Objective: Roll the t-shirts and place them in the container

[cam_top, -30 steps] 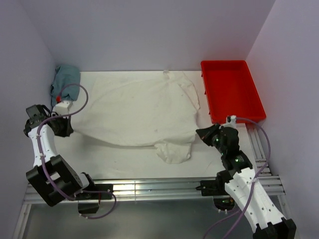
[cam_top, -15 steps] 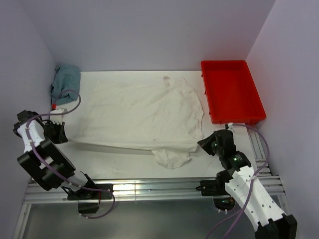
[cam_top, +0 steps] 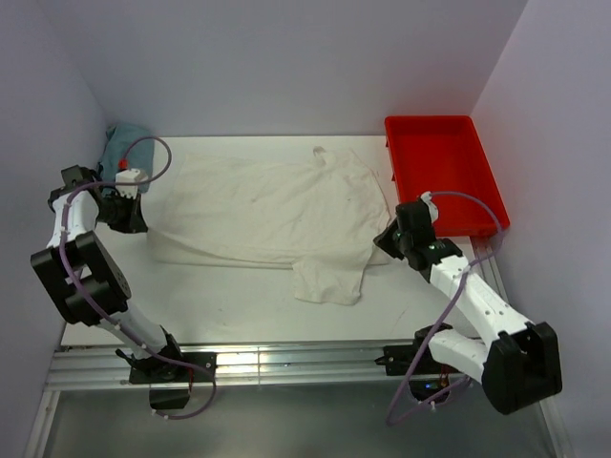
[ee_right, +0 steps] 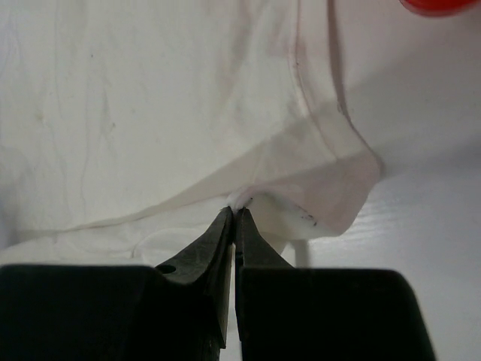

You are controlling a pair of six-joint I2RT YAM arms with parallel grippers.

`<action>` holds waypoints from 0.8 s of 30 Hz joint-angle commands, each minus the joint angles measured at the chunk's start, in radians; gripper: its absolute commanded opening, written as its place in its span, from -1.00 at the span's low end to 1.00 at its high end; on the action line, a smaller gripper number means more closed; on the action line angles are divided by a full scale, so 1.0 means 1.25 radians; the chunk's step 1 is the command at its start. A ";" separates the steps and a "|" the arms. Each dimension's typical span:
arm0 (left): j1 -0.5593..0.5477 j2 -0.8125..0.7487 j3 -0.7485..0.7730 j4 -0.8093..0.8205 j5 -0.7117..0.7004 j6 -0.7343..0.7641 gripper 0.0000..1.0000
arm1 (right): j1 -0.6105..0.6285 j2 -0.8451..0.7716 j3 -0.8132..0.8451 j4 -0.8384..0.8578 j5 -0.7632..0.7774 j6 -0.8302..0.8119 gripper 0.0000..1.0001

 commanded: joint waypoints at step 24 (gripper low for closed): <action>-0.126 0.272 0.218 0.219 -0.102 -0.306 -0.99 | -0.079 0.331 0.160 0.160 0.018 -0.077 -1.00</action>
